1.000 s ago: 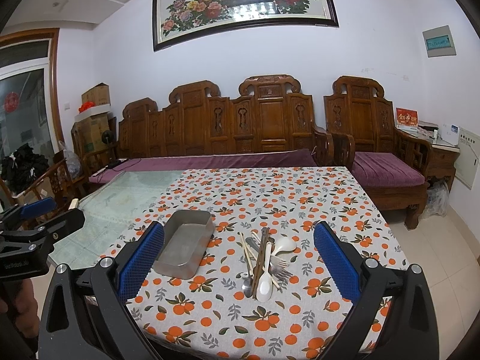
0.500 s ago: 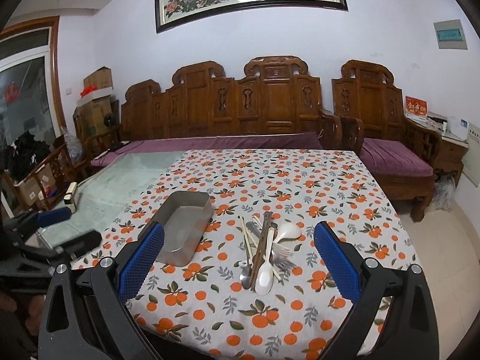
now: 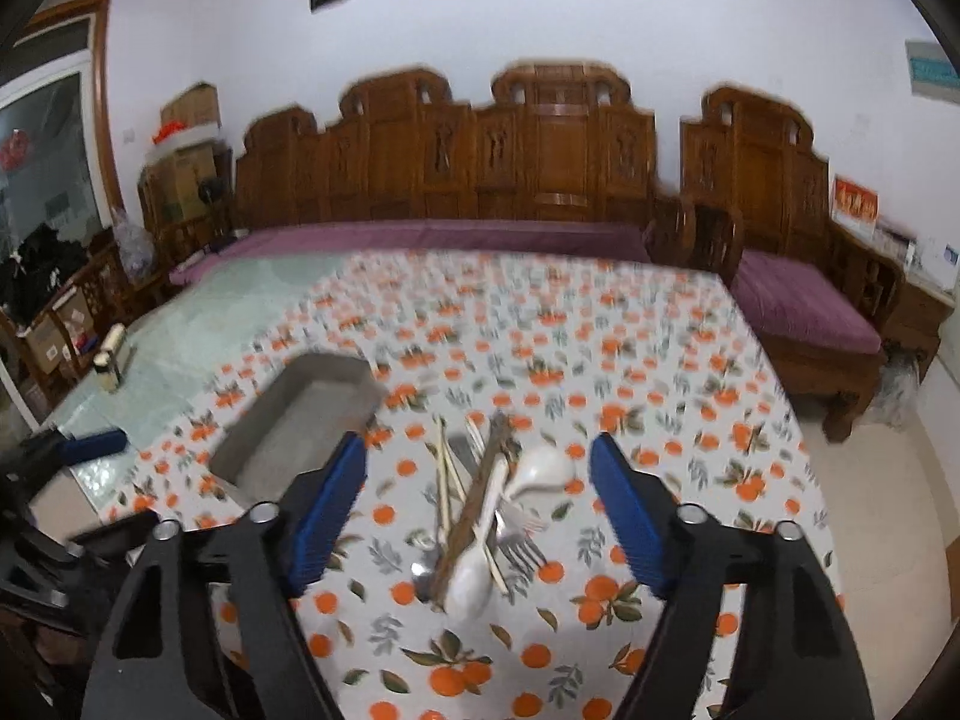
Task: Organize utensils
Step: 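Move both tools forward over the utensil pile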
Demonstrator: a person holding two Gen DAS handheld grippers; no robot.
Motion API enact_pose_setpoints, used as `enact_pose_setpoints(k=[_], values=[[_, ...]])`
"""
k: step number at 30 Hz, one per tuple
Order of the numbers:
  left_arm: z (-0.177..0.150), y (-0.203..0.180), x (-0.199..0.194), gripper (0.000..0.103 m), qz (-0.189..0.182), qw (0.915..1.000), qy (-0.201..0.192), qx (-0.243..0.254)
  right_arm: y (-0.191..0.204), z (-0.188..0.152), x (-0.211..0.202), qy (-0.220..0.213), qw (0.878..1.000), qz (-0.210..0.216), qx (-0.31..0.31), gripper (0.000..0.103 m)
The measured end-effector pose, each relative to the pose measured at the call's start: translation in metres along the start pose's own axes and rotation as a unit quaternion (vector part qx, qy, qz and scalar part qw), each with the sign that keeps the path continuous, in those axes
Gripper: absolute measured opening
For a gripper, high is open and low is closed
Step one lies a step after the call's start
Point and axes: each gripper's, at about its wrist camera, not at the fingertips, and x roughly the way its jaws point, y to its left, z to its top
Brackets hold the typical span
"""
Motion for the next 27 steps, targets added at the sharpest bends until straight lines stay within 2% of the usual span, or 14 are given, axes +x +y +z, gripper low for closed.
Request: enact_pose_setpoints(k=[5,9,12,13,17,22,27], values=[[0.001,-0.006,0.024,0.09,-0.01,0.9998,0.013,0.006,-0.013,-0.032,0.048,0.054,0.998,0.008,-0.009,0.054],[0.001,-0.008,0.043,0.078,-0.018,0.9996,0.024,0.004,-0.019,-0.055,0.081,0.09,0.995,0.032,-0.001,0.042],[0.002,-0.009,0.053,0.064,-0.026,0.9992,0.031,0.002,-0.02,-0.068,0.101,0.124,0.99,0.071,0.017,0.036],[0.002,-0.01,0.058,0.063,-0.033,0.9989,0.035,0.0,-0.019,-0.073,0.107,0.137,0.987,0.087,0.024,0.036],[0.007,-0.014,0.069,0.063,-0.034,0.9988,0.035,0.008,-0.018,-0.09,0.127,0.159,0.983,0.085,0.034,0.036],[0.011,-0.013,0.085,0.063,-0.032,0.9983,0.049,0.007,-0.022,-0.097,0.135,0.167,0.978,0.109,0.066,0.036],[0.005,-0.01,0.092,0.063,-0.035,0.9975,0.061,-0.012,-0.016,-0.098,0.14,0.173,0.978,0.103,0.055,0.036]])
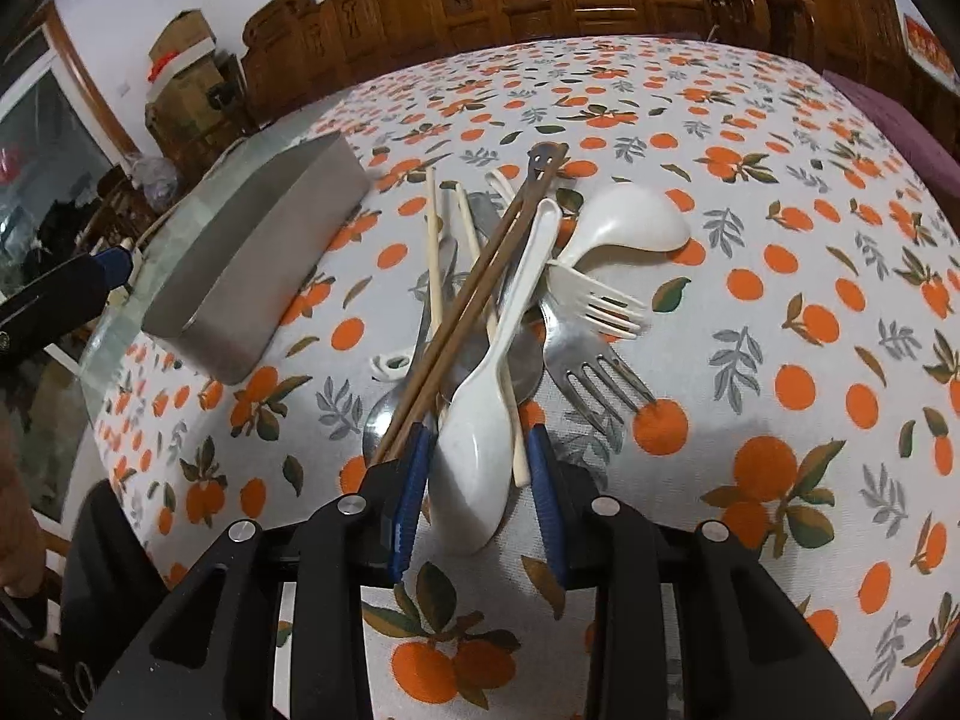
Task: Organize utensils
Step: 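Move both tools forward over the utensil pile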
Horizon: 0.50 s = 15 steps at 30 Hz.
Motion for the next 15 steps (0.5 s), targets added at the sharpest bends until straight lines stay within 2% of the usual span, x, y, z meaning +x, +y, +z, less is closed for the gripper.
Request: enact_pose_setpoints(k=[2,4,6,7,8,10,11,15], values=[[-0.004,-0.001,0.001,0.063,-0.001,1.0,0.003,-0.002,-0.001,0.001,-0.002,-0.002,1.0,0.005,0.007,0.035],[-0.006,-0.001,0.002,0.063,-0.002,1.0,0.004,-0.005,0.001,0.002,-0.007,-0.008,1.0,0.001,-0.001,0.027],[-0.01,-0.002,0.004,0.063,-0.003,0.9999,0.007,-0.007,0.002,0.004,-0.014,-0.017,1.0,-0.002,-0.006,0.026],[-0.011,-0.003,0.005,0.063,-0.003,0.9999,0.008,-0.007,0.001,0.006,-0.016,-0.019,1.0,0.0,-0.007,0.022],[-0.013,-0.003,0.005,0.063,-0.003,0.9999,0.01,-0.007,0.001,0.006,-0.017,-0.019,1.0,0.0,-0.011,0.013],[-0.016,-0.003,0.007,0.063,-0.002,0.9999,0.013,-0.01,0.005,0.007,-0.02,-0.021,0.999,-0.007,-0.028,0.007],[-0.017,-0.003,0.008,0.063,-0.002,0.9998,0.014,-0.012,0.006,0.007,-0.021,-0.023,0.999,-0.01,-0.034,0.0],[-0.02,-0.003,0.012,0.063,0.002,0.9997,0.02,-0.01,0.008,0.008,-0.023,-0.028,0.999,-0.005,-0.043,0.003]])
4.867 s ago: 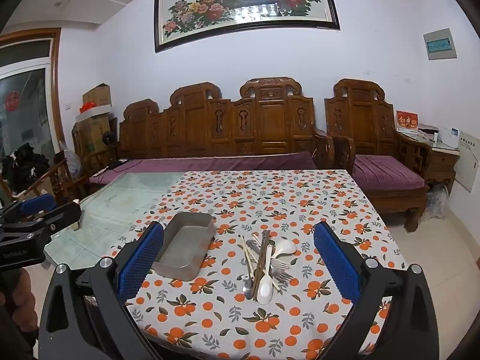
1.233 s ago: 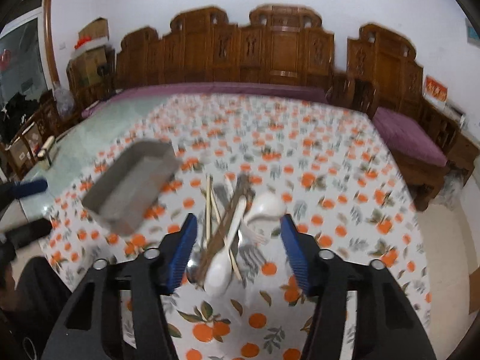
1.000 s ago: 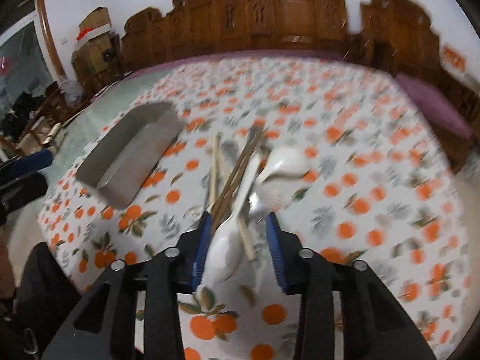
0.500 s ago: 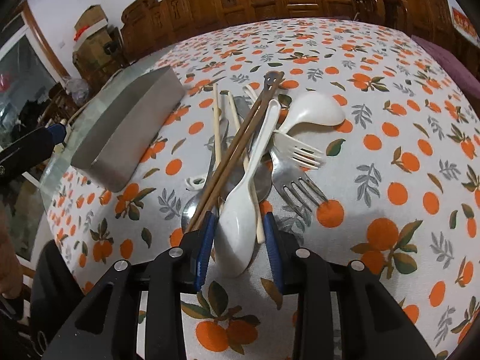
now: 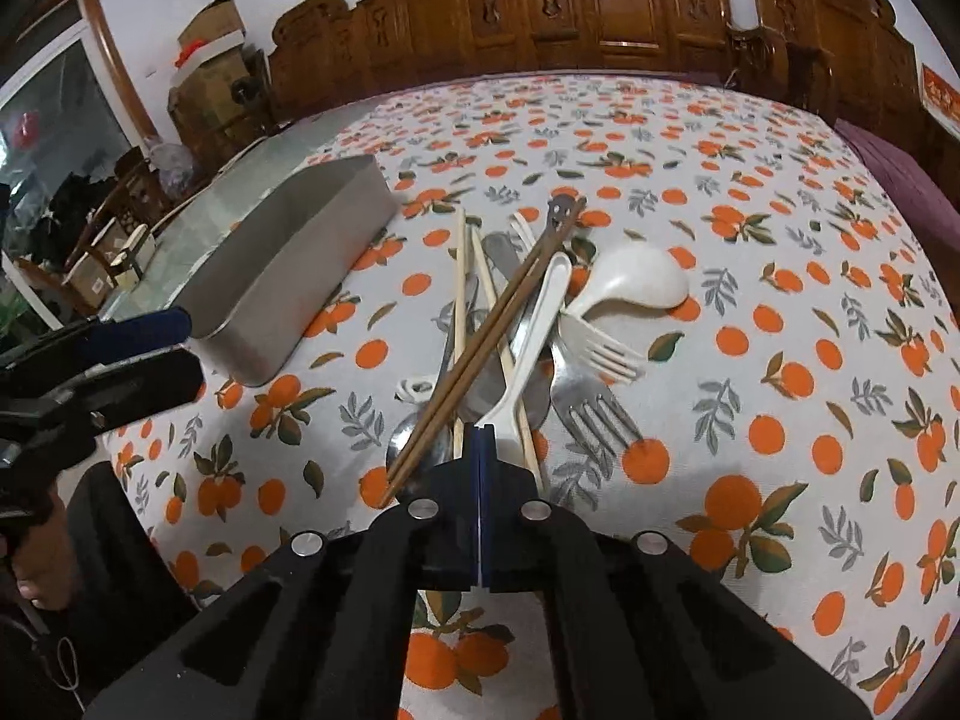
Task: Organize utensils
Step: 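Move both tools forward over the utensil pile, then grasp a white plastic spoon with the right tool while the left tool grasps a wooden chopstick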
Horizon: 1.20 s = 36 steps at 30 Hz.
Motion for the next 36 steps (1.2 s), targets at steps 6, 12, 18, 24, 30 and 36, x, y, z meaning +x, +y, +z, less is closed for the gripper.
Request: enact_pose_setpoints(k=[6,12,18,24,30,36], values=[[-0.008,0.003,0.002,0.063,-0.003,0.9999,0.006,-0.011,0.001,-0.003,0.01,0.011,1.0,-0.012,-0.007,0.035],[-0.019,0.003,0.009,0.063,-0.002,0.9998,0.017,-0.013,0.008,-0.006,0.015,0.015,0.999,-0.039,-0.031,0.026],[-0.02,0.002,0.012,0.063,0.0,0.9997,0.022,-0.011,0.013,-0.001,0.003,0.001,0.998,-0.036,-0.049,0.005],[-0.024,0.001,0.014,0.063,0.002,0.9996,0.027,-0.01,0.016,-0.005,0.012,0.021,0.998,-0.026,-0.055,0.002],[-0.023,0.002,0.015,0.063,0.004,0.9996,0.027,-0.011,0.015,-0.005,0.01,0.017,0.998,-0.037,-0.053,0.002],[-0.023,-0.005,0.026,0.063,0.01,0.9993,0.036,0.002,0.009,-0.004,0.006,0.016,0.998,-0.031,-0.053,0.0]])
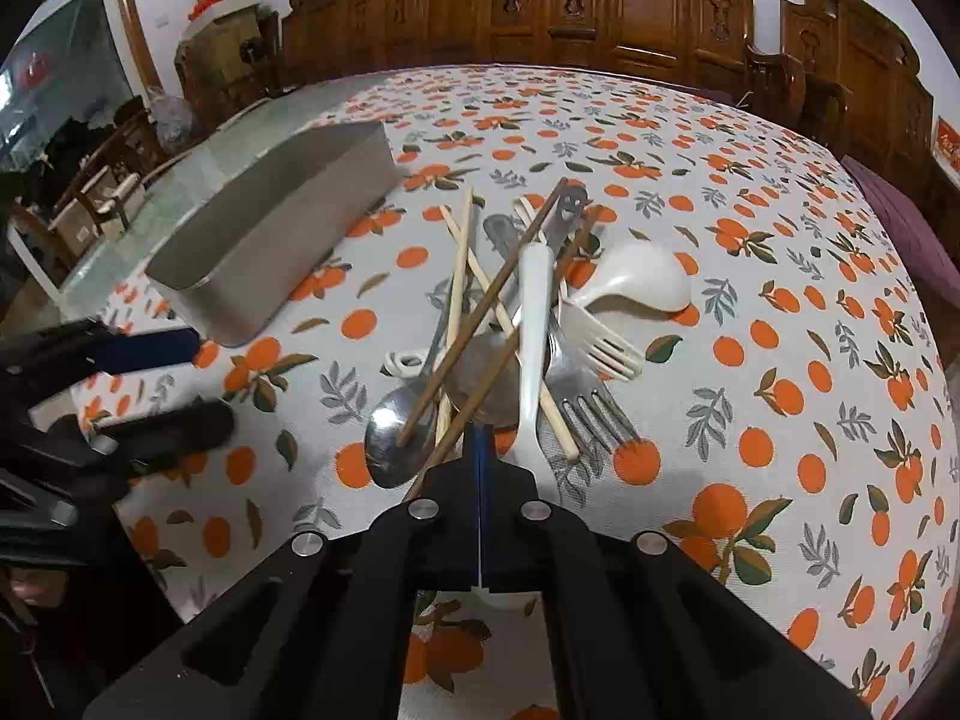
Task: Organize utensils
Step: 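Grasp a white plastic spoon with the right tool while the left tool grasps a wooden chopstick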
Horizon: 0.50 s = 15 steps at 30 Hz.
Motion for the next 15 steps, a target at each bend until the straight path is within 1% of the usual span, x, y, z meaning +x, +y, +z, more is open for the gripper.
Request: enact_pose_setpoints(k=[6,9,11,14,15], values=[[0.006,-0.008,0.013,0.063,-0.001,0.9999,0.006,0.011,-0.018,0.009,-0.024,-0.027,1.0,0.001,0.015,0.0],[0.011,-0.015,0.02,0.063,-0.008,0.9998,0.008,0.018,-0.029,0.007,-0.028,-0.026,0.999,0.0,0.026,0.001],[0.014,-0.019,0.027,0.063,-0.022,0.9995,0.013,0.016,-0.033,0.003,-0.027,-0.017,0.999,-0.001,0.027,0.001],[0.018,-0.025,0.038,0.056,-0.037,0.9989,0.024,0.014,-0.036,-0.002,-0.026,-0.013,0.999,-0.001,0.033,0.002],[0.018,-0.025,0.041,0.052,-0.041,0.9987,0.027,0.011,-0.037,-0.002,-0.025,-0.01,0.999,-0.002,0.037,0.003]])
